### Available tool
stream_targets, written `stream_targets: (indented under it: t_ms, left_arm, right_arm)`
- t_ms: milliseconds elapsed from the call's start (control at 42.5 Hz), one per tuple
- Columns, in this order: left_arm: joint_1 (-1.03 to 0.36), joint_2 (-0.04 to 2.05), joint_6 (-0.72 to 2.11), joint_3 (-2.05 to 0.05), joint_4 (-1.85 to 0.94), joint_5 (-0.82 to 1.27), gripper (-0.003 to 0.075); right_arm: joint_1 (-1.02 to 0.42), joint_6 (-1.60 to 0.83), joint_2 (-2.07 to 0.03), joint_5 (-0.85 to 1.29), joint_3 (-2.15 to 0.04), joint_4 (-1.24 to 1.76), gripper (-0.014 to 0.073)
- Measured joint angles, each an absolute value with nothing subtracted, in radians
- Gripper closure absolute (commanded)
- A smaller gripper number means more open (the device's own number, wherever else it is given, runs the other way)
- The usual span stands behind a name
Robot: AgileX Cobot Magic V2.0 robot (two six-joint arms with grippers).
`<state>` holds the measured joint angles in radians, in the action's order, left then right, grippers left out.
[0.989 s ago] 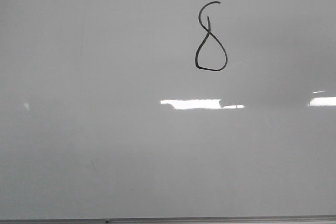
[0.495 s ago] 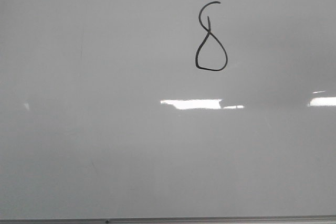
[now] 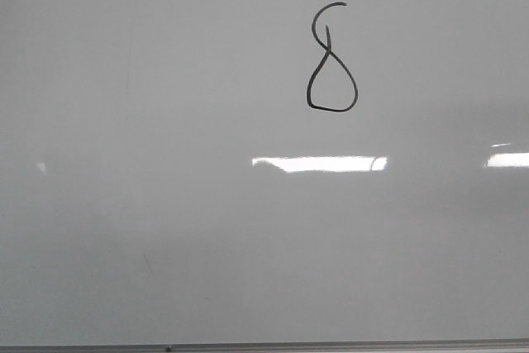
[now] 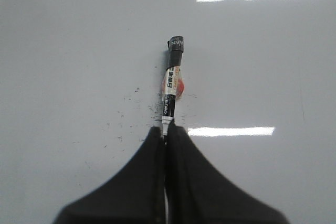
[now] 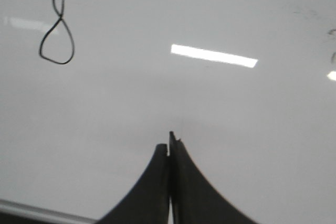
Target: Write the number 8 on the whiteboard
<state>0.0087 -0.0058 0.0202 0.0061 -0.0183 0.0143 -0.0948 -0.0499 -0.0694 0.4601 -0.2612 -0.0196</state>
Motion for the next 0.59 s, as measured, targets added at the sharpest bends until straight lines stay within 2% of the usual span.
stream_targets:
  t_ms: [306,589]
  left_arm:
    - [0.009,-0.006,0.020,0.006,-0.018,0.014,0.0741]
    - [0.009,-0.006,0.020,0.006,-0.018,0.014,0.0741]
  right_arm:
    - [0.041,-0.050,0.010,0.150,0.004,-0.006,0.0662]
    - [0.060,-0.050,0.010,0.072,0.026,0.019,0.0662]
